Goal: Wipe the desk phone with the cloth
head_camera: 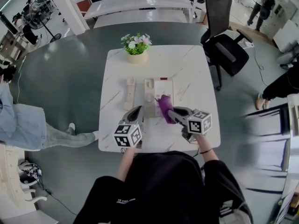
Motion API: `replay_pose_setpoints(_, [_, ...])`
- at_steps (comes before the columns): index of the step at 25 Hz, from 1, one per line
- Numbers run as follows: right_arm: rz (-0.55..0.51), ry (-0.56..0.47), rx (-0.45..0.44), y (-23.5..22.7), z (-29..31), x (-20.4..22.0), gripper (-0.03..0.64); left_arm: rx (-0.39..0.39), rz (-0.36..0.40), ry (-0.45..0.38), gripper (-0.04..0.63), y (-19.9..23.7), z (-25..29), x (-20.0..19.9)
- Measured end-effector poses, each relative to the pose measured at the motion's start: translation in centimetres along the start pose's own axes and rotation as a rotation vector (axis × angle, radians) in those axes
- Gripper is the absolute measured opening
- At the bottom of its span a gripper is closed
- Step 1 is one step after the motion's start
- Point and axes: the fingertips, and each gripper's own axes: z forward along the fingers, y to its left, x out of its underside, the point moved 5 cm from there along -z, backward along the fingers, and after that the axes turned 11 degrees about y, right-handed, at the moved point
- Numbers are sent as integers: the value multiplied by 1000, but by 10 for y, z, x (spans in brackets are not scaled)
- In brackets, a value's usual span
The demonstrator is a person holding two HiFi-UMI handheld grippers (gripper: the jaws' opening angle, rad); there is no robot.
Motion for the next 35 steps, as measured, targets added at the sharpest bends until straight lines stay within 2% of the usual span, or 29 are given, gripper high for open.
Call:
replay_pose_setpoints(11, [8,-259,129,-5,-32,-37,32,22,80,-145,-2,-6,-17,-23])
replay_pose_setpoints(20, [-39,-458,247,-1,-64,-68,32,-35,95,-233,-2,1,-34,-38])
replay_pose_setpoints(25, [-61,-527,354,1,-83,-78,32,-66,96,-272,-2,3,-43,-47])
replay_pose_setpoints(35, [-62,-587,392,3,-105,-86,32,-126,93,-307,-2,15,-60,-59])
